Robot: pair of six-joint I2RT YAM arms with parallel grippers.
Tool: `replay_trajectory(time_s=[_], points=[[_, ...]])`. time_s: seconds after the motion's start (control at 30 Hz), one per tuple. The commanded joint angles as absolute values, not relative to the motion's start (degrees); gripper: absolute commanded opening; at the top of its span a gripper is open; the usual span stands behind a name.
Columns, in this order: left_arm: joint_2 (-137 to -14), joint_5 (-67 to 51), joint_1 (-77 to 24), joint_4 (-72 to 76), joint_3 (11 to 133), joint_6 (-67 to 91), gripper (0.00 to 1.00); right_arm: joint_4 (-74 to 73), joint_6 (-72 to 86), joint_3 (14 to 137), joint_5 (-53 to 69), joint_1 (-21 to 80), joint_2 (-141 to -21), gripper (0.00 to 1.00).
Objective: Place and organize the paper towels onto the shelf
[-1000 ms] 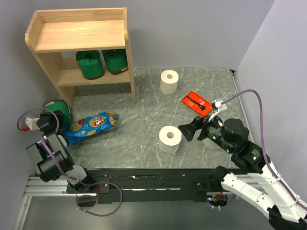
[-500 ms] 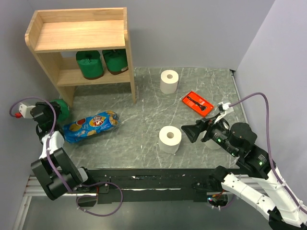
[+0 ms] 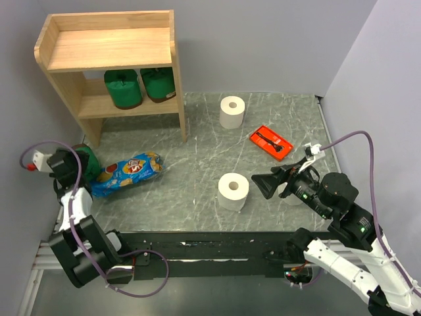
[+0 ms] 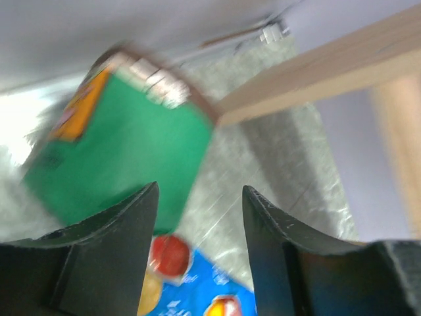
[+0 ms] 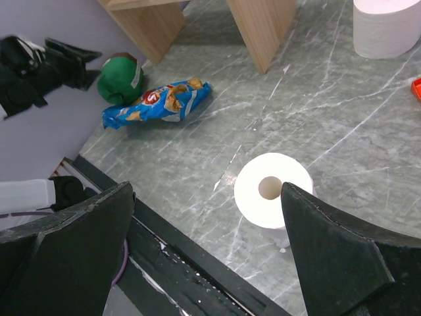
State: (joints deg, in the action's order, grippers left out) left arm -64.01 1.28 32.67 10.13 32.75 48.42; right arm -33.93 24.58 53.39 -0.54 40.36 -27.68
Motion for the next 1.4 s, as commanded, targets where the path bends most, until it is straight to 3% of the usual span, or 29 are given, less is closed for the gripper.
replay_trajectory(time_s=[0.0, 0.1, 0.23, 0.43, 0.77, 1.03, 1.37], points=[[-63.3, -1.2, 33.0, 15.6, 29.4, 50.6, 0.64, -33.5, 24.5, 55.6, -0.5, 40.5, -26.8, 1.00], [-64.0, -2.3, 33.0, 17.7, 27.5, 52.2, 0.80, -32.8, 24.3, 54.6, -1.1, 40.6, -26.0, 1.00], [-61.5, -1.3, 33.0, 23.7, 22.2, 55.5, 0.84, -33.0, 23.7, 55.2, -0.4, 40.6, -26.6, 1.00], [-57.6, -0.2, 32.9, 20.9, 22.1, 55.5, 0.90, -32.8, 23.5, 54.8, -1.2, 40.6, -26.5, 0.99], [-49.6, 3.1, 32.8, 16.4, 20.8, 57.4, 0.94, -31.6, 23.9, 54.1, -0.4, 40.7, -27.2, 1.00], [-54.0, 3.1, 32.8, 19.9, 17.7, 57.8, 0.99, -32.5, 23.7, 54.5, -0.4, 40.6, -26.9, 1.00], [-62.2, 2.1, 32.8, 30.0, 17.4, 59.0, 0.97, -32.8, 23.2, 55.2, -0.4, 40.6, -27.8, 1.00]])
